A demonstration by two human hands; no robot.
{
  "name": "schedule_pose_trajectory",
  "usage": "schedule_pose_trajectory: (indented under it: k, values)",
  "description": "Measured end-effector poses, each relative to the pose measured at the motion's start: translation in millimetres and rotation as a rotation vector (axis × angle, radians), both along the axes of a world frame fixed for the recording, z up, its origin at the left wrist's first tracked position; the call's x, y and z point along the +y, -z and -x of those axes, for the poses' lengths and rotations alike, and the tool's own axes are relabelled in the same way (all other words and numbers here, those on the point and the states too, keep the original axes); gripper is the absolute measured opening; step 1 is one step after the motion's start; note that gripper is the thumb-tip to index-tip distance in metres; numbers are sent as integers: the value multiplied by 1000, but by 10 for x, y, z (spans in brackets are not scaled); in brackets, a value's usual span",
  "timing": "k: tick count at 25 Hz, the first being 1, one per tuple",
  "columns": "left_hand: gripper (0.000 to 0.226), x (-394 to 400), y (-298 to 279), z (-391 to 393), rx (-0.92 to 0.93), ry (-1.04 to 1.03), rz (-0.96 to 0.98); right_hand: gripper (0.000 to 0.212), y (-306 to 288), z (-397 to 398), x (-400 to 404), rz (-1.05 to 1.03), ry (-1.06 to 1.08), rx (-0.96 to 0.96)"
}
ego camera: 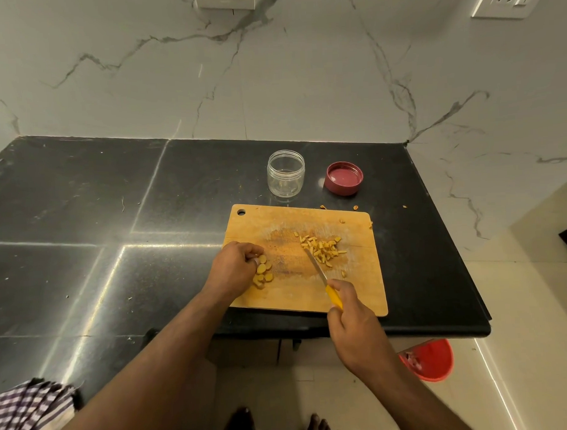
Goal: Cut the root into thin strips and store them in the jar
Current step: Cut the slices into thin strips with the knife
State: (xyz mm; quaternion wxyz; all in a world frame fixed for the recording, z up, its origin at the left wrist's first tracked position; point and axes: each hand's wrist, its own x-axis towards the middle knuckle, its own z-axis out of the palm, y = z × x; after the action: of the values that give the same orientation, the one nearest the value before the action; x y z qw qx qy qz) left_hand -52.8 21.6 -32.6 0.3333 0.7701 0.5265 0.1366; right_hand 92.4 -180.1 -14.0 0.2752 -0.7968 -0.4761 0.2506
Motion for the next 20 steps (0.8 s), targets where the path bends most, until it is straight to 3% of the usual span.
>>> schedule_pose_trajectory:
  k: [10, 15, 20]
  values:
    - [9, 84, -95, -65, -79, -74, 74, 36, 16, 7, -19, 13, -21, 51]
    - [25, -11, -155, -330, 24, 159, 44, 36, 0, -17, -19, 5, -18, 59]
    - [23, -41, -147, -507, 95, 229, -24, 36, -6, -54, -27, 10, -7, 58]
